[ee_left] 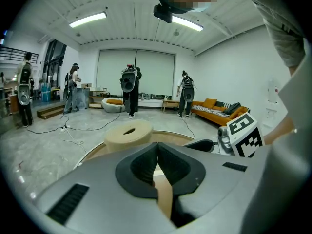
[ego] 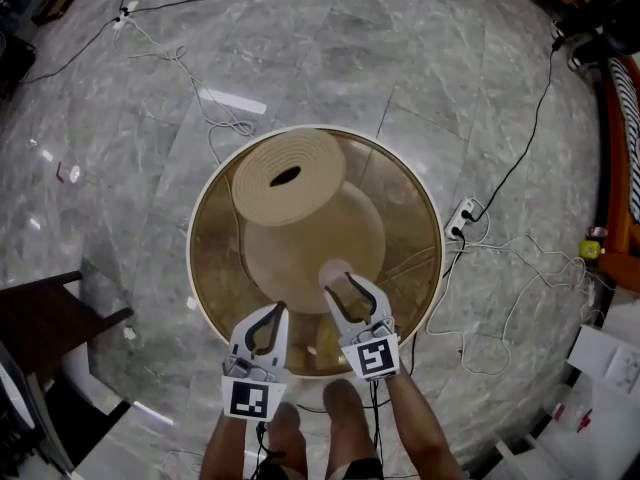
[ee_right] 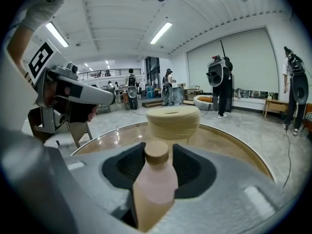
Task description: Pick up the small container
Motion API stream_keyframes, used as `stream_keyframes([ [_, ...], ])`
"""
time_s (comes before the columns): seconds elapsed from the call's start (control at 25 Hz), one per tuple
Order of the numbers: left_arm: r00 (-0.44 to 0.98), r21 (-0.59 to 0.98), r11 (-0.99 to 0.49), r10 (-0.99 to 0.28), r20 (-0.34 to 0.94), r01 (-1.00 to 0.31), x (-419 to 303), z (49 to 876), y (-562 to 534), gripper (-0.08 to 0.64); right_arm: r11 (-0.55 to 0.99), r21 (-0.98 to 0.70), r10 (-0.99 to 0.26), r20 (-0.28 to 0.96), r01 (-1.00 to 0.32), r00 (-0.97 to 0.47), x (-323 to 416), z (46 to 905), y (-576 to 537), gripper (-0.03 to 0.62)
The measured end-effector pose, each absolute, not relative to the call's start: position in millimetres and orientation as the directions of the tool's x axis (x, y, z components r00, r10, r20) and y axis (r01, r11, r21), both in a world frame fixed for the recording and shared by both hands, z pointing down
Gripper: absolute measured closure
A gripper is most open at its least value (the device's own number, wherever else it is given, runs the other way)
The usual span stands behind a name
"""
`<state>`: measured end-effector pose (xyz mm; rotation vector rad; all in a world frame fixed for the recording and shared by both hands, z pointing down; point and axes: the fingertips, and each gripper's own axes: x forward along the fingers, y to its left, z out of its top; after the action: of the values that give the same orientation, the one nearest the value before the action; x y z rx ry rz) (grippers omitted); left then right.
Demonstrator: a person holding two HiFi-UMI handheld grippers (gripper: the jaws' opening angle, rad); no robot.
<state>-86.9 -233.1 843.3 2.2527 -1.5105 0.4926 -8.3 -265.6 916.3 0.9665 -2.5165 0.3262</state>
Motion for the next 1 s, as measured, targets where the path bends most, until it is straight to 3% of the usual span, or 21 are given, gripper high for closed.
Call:
stream_keyframes([
  [0.28,0.35,0.131,-0.331,-0.793,0.498,-0.935,-92.3,855.7,-235.5,0.543,0.74,-0.043,-0.58,0.465,-0.671,-0.669,-14.6,925.2,-269.3,0.451],
  [1.0,0.337,0.124,-0.319,-0.802,0.493,-0.94,-101.0,838.2,-230.8,0.543,0.739,-0.038,-0.584,0.461,-0.673,-0.668,-15.7,907.2,-269.1,0.456],
])
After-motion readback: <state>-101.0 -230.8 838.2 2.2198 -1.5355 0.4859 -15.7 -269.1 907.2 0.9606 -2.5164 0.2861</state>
